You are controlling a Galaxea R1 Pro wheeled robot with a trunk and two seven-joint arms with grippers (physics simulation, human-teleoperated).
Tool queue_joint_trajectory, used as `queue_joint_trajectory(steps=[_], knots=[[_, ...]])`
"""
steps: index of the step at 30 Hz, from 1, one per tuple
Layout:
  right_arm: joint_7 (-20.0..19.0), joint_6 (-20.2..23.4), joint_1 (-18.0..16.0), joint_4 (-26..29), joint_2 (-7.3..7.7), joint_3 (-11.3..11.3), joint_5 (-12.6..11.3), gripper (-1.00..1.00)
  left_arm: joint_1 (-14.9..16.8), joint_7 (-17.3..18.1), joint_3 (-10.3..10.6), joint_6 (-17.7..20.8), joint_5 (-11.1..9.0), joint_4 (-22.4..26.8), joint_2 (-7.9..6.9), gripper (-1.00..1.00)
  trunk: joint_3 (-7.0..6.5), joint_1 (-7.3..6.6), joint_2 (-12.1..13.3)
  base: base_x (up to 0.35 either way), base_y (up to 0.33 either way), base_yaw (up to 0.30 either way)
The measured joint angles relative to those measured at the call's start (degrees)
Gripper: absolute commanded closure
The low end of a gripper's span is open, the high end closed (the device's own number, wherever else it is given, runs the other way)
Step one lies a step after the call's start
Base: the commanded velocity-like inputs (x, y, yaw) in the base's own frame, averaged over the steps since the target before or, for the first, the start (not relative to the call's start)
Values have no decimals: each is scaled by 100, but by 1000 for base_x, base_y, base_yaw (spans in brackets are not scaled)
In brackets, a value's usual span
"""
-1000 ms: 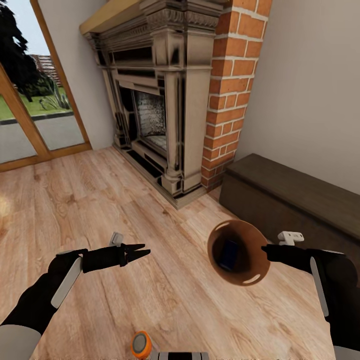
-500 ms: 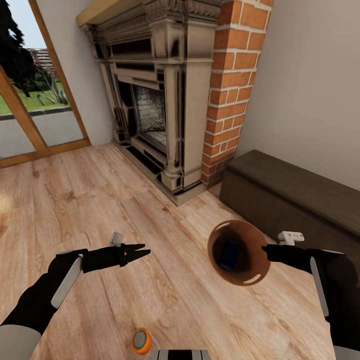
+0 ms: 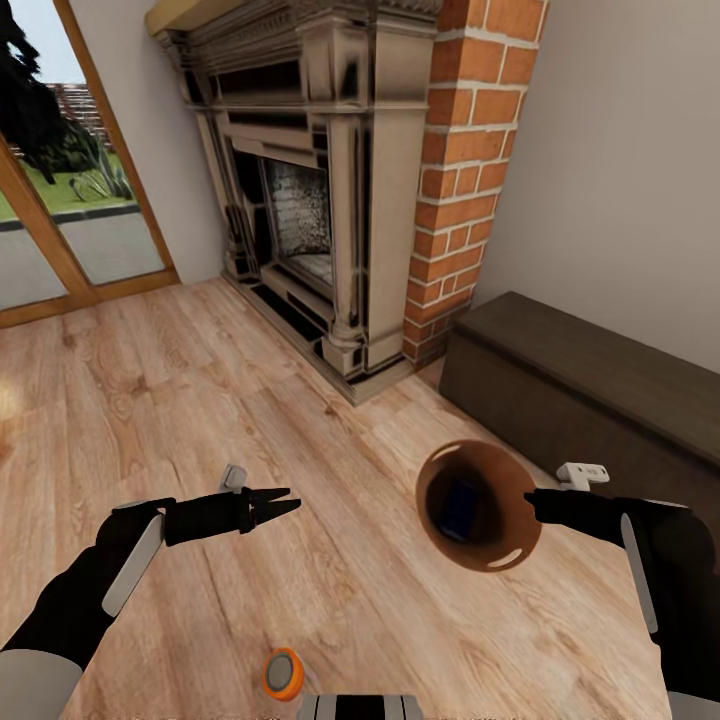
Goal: Put the three can of soda from the living room inside the tash can in the kitchen.
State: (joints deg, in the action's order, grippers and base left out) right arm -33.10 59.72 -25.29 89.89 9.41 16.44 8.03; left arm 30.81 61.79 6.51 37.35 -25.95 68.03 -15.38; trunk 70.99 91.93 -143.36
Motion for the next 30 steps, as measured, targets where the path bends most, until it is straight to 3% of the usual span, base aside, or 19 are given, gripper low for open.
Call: queue_joint_trajectory(steps=[30], knots=[[4,1,0,0,-12,-8,-5,100,-2,6,0,0,3,0,0,-100,269,0,0,0,0,0]])
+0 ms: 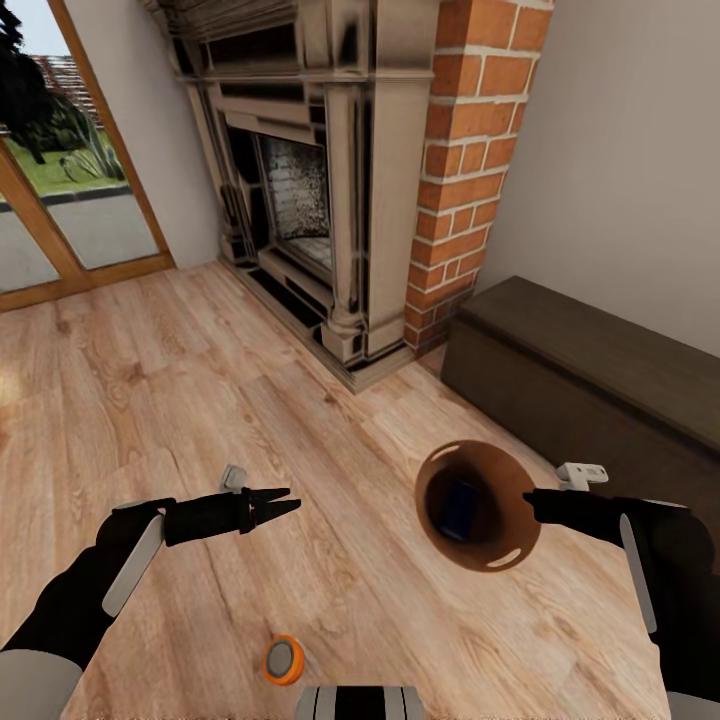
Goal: Put the three can of soda from the living room inside the tash can in the kitchen.
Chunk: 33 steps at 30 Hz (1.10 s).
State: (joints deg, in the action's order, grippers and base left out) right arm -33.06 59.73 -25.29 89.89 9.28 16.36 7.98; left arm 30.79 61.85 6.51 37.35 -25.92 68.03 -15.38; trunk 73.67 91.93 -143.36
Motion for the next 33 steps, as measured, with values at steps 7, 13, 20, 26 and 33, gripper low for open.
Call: queue_joint_trajectory(steps=[7,13,20,26,33], knots=[[0,-1,0,0,2,0,3,100,2,-3,0,0,0,0,0,-100,56,0,0,0,0,2],[3,-7,0,0,4,-4,32,100,2,2,0,0,7,0,0,-100,103,0,0,0,0,48],[-7,-3,0,3,11,-7,18,100,1,-6,0,0,8,0,0,-100,156,0,0,0,0,67],[-8,-2,0,2,12,-8,11,100,2,-6,0,0,9,0,0,-100,200,0,0,0,0,69],[-7,-4,0,0,13,-3,23,100,3,-8,0,0,9,2,0,-100,251,0,0,0,0,69]])
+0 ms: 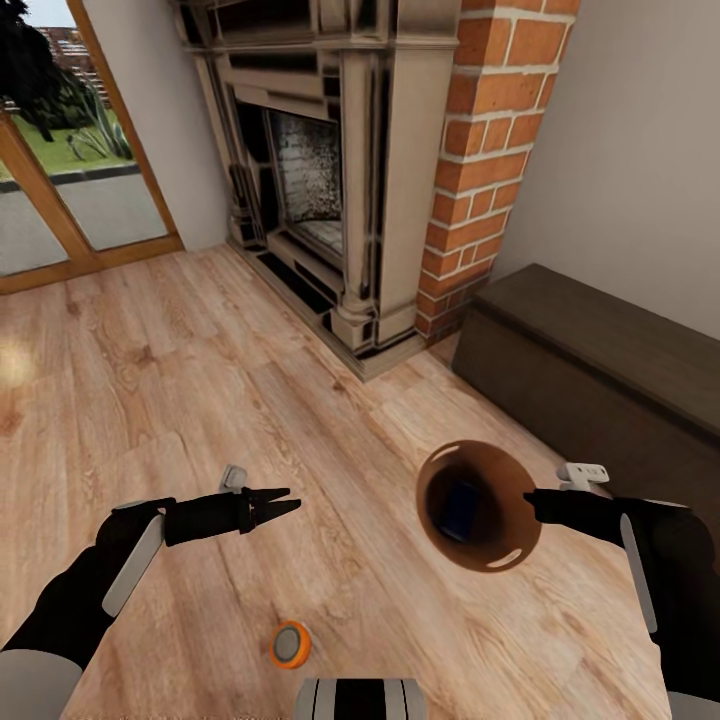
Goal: Put the three can of soda from the living room inside the tash can in the kitchen.
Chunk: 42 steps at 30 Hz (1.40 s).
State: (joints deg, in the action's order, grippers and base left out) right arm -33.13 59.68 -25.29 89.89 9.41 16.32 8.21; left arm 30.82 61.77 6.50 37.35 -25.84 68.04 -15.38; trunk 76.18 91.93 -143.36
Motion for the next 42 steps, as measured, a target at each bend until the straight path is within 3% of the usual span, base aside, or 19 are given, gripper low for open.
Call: queue_joint_trajectory(steps=[23,42], knots=[[-1,0,0,0,0,4,-3,100,0,-10,0,0,0,-1,3,-100,161,0,0,0,0,71],[6,3,0,0,-7,12,-14,100,3,-7,0,0,0,-2,5,-100,289,0,0,0,0,-20]])
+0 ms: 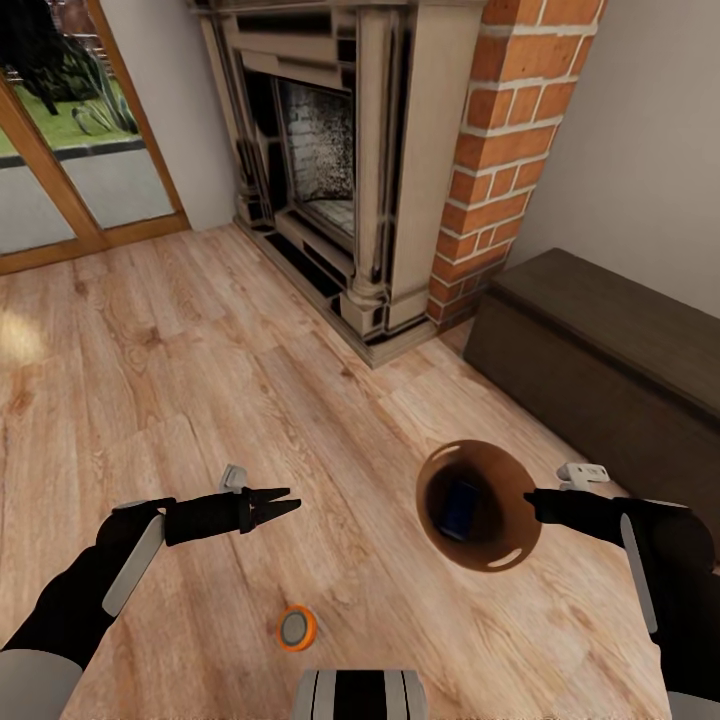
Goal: Put the three can of soda from the living room inside the tash can in the kitchen.
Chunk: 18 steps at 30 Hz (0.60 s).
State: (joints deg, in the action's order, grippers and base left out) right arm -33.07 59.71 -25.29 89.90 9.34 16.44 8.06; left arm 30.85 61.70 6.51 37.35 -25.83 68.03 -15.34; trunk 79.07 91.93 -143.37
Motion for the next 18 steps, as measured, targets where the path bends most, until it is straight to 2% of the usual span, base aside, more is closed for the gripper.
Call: queue_joint_trajectory(steps=[18], knots=[[3,-1,0,0,3,0,2,100,0,0,0,0,0,0,-2,-100,166,0,0,0,0,0]])
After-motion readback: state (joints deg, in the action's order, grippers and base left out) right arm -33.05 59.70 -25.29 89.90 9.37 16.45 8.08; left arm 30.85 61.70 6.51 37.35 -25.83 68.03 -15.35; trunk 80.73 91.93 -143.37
